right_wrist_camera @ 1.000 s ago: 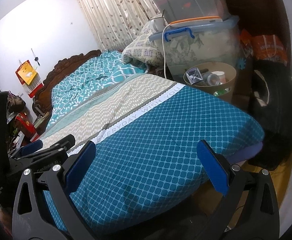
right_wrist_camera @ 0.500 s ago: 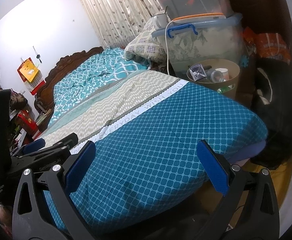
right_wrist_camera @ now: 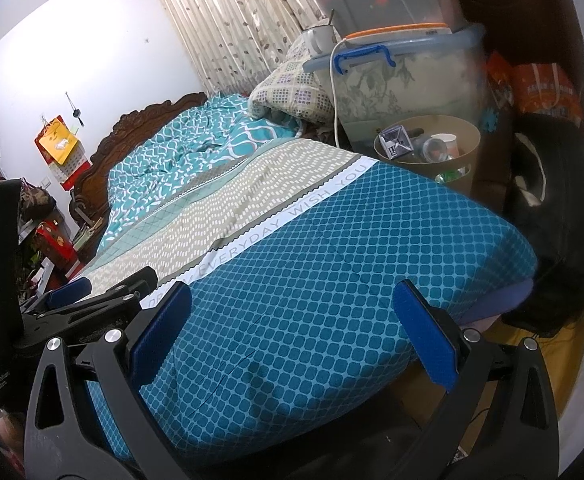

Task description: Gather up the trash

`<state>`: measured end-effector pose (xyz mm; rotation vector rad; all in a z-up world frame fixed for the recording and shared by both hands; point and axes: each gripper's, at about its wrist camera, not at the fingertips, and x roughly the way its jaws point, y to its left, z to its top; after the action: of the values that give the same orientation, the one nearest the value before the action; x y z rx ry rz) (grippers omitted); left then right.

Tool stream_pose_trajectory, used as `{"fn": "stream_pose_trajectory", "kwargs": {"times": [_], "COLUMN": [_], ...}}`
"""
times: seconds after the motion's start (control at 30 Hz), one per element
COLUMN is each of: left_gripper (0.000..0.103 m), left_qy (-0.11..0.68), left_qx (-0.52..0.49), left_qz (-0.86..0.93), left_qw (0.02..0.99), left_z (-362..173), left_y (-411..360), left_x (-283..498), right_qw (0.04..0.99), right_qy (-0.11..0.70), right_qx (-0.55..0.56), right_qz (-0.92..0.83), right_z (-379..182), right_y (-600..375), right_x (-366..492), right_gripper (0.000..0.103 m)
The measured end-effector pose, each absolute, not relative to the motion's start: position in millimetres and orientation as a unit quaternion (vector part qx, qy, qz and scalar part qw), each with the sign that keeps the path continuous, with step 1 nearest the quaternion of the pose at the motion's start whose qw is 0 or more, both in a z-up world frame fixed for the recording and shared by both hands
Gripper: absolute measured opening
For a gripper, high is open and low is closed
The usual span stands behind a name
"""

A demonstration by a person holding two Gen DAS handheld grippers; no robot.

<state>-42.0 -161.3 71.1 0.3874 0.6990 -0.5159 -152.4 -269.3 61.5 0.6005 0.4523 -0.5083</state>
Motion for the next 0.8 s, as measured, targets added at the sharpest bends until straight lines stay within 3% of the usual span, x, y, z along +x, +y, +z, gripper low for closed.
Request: {"fn": "stream_pose_trajectory", "kwargs": {"times": [0.8], "left_gripper": [0.094], "left_qy": [0.345], "left_qx": [0.187], "left_qz": [-0.250], "left_qw": [0.885], "left_z": [69.8], "left_y": [-159.4], "left_x": [-39.5], "right_qw": [0.898], "right_qy": [0.223], "right_qx": [0.291], "right_qz": [-0.243], "right_z": [60.2], "right_y": [-266.7], "right_x": [-148.6], "right_gripper": [0.100]}}
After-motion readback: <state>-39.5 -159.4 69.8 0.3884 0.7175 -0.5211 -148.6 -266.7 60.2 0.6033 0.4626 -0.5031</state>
